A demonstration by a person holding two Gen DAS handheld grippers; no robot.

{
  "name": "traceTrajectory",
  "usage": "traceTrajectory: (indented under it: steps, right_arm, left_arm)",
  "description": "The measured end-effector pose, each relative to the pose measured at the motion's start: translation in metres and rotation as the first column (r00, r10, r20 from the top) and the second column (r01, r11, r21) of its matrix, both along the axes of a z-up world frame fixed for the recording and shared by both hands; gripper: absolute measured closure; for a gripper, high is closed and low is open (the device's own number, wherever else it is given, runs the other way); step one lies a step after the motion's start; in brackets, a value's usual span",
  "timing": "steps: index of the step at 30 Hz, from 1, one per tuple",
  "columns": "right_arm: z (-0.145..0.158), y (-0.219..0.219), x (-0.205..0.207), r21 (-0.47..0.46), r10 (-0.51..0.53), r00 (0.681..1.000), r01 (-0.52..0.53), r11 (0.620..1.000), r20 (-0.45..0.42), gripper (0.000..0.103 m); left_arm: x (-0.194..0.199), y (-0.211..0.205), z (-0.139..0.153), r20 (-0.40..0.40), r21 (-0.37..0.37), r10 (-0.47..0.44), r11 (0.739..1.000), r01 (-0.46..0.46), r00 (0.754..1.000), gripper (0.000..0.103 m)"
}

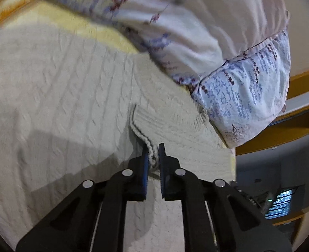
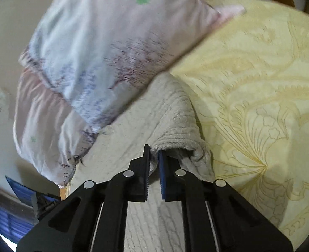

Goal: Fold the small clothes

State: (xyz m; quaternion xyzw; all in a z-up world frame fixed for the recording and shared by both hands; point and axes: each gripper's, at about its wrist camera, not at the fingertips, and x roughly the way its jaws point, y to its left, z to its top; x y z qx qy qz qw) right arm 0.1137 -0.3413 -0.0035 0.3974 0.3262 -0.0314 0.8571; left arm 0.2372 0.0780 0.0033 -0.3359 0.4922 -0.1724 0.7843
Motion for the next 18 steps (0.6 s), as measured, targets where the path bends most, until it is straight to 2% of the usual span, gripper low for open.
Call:
traceTrajectory:
  steps: [2, 5, 7, 9, 10, 11, 13, 16, 18]
  right_arm:
    - [0.004, 0.005, -0.004, -0.028, 0.021, 1.0, -0.021, 0.999, 0.009, 0.095]
    - [-0.005, 0.014, 0.001, -0.076, 0.031, 0.997, -0.036, 0.996, -0.068, 0.094]
    - [-0.012, 0.017, 0.004, -0.105, 0.025, 0.991, -0.039, 0.994, -0.128, 0.094]
    - [-0.01, 0.021, 0.003, -0.125, 0.021, 0.989, -0.04, 0.991, -0.149, 0.09]
    - [-0.007, 0.024, 0.001, -0.137, 0.017, 0.987, -0.039, 0.99, -0.157, 0.08]
    - [-0.001, 0.028, -0.002, -0.154, 0.021, 0.988, -0.045, 0.987, -0.154, 0.068]
    - [0.012, 0.036, -0.009, -0.197, 0.02, 0.992, -0.044, 0.979, -0.125, 0.054]
    - [0.028, 0.051, -0.013, -0.275, 0.037, 0.996, -0.058, 0.96, -0.084, 0.053]
    - [0.034, 0.065, -0.009, -0.307, 0.096, 0.993, -0.113, 0.945, -0.07, 0.046]
  left_arm:
    - [-0.001, 0.004, 0.003, 0.016, 0.035, 0.001, 0.999, -0.002, 1.0, 0.095]
    - [-0.001, 0.008, -0.003, -0.001, 0.091, 0.014, 0.996, -0.014, 1.0, 0.095]
    - [-0.001, 0.008, -0.008, -0.023, 0.102, 0.011, 0.995, -0.008, 1.0, 0.094]
    - [-0.002, 0.007, -0.005, -0.015, 0.13, 0.001, 0.992, 0.001, 1.0, 0.09]
    - [-0.003, 0.008, -0.003, -0.015, 0.137, 0.001, 0.991, 0.001, 1.0, 0.09]
    - [-0.007, 0.01, 0.001, -0.007, 0.142, 0.005, 0.99, -0.004, 1.0, 0.085]
    - [-0.018, 0.022, 0.012, 0.031, 0.137, 0.006, 0.991, -0.01, 1.0, 0.06]
    - [-0.042, 0.049, 0.024, 0.078, 0.141, 0.032, 0.989, -0.043, 0.996, 0.042]
    - [-0.06, 0.078, 0.033, 0.095, 0.147, 0.07, 0.986, -0.083, 0.993, 0.037]
